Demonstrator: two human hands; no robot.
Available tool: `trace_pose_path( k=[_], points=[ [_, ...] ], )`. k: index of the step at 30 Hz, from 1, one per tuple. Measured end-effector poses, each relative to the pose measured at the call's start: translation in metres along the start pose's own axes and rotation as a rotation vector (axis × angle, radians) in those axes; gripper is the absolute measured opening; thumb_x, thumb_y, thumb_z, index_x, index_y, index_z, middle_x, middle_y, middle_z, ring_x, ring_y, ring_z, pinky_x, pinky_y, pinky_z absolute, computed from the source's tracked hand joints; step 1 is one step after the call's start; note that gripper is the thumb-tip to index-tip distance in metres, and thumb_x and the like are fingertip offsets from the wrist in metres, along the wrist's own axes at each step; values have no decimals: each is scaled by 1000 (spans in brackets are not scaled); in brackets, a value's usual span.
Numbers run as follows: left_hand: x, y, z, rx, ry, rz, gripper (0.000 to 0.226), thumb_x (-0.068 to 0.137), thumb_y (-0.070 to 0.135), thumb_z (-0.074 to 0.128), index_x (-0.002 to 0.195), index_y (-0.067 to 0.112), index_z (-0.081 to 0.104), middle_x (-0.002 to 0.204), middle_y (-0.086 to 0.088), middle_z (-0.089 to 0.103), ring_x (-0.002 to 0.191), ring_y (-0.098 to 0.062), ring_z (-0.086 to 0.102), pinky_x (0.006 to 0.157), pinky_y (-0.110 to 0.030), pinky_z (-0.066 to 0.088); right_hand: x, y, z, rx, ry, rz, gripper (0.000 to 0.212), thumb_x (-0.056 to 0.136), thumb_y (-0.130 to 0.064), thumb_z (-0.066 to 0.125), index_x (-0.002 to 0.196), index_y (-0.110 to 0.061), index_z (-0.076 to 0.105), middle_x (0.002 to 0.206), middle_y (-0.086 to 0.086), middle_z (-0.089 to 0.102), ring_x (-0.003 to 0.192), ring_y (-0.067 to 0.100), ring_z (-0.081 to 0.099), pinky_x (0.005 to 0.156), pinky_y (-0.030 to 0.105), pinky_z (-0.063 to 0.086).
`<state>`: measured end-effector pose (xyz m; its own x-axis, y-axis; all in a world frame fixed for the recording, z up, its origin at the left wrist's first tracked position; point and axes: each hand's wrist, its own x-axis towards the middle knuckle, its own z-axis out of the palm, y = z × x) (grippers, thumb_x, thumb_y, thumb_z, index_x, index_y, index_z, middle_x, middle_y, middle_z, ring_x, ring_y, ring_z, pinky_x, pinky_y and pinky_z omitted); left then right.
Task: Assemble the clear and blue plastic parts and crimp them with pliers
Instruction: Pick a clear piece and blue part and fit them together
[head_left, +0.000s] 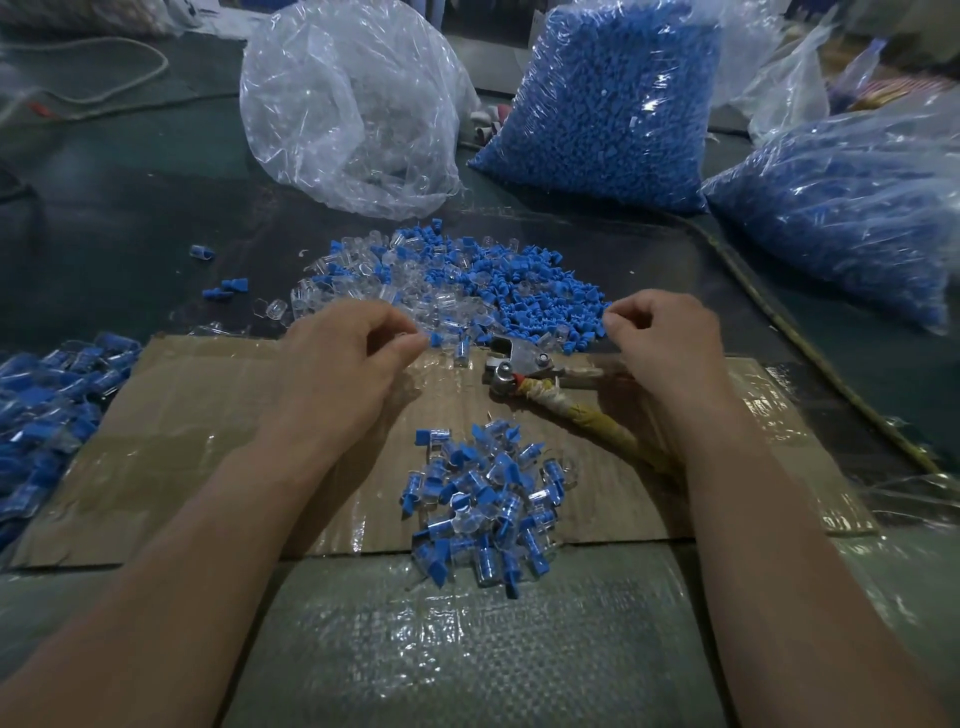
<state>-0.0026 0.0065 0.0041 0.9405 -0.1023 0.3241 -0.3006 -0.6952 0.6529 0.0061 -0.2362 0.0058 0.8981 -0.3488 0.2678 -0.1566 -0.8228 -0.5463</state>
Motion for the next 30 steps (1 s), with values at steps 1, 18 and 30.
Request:
trace_pose_path(
  k=[1, 18, 30],
  points=[
    [-1, 1, 0, -19, 4, -7, 14, 87, 27, 59, 96, 18, 66, 75, 17, 50, 72, 4, 47, 64, -10, 32, 1, 0, 2, -7, -12, -7, 15, 88, -22, 59, 98, -18, 70, 92, -3, 66, 82, 9, 55, 75, 26, 43],
    [0, 5, -2, -829, -118, -314, 10, 81, 5, 61, 89, 11, 63, 80, -3, 73, 66, -7, 68, 47, -13, 47, 9, 4, 14, -140, -178, -14, 12, 92, -28, 52, 93, -19, 59, 86, -6, 53, 80, 11, 47, 71, 30, 35],
    [0, 4, -2, -955, -245, -335, 24, 64, 13, 63, 87, 9, 64, 84, -7, 72, 73, -13, 68, 53, -16, 51, -18, -29, -4, 475, -146, -96, 16, 83, -17, 66, 75, -28, 57, 71, -8, 63, 65, 2, 60, 63, 19, 52]
  ],
)
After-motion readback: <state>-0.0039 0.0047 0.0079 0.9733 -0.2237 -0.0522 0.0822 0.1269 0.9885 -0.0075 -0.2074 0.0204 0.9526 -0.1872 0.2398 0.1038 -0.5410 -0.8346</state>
